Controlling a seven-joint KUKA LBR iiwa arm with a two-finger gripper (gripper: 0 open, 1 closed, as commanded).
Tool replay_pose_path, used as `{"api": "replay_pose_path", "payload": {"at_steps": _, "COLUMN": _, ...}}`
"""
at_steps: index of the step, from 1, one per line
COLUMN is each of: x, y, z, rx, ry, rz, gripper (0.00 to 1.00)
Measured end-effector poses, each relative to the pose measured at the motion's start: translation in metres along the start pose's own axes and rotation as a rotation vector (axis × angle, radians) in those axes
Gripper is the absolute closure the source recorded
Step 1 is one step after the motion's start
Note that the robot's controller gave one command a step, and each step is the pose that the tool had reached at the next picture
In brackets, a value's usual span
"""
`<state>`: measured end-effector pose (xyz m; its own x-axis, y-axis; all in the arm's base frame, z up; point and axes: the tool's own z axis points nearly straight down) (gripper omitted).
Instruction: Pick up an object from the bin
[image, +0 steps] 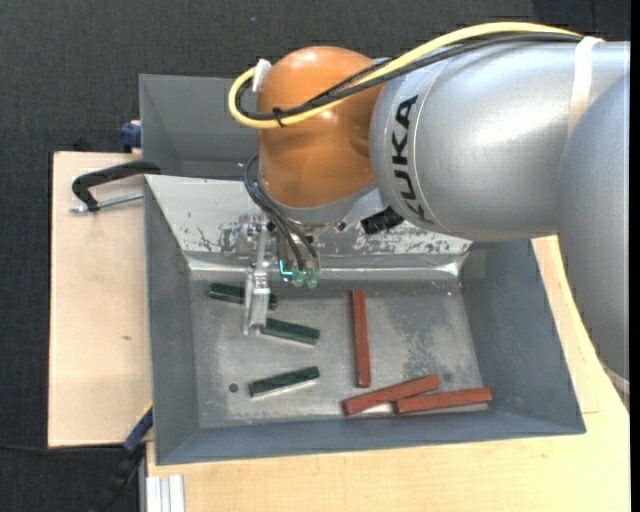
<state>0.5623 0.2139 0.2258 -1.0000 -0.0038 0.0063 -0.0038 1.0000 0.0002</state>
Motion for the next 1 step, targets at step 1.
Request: {"api": "replay_pose_path", "payload": {"at_steps": 1, "x": -0.0018, "y": -0.0008, "z": -0.0046, "rx": -0.002, "ry": -0.008, "rz": 0.002, "gripper": 0.00}}
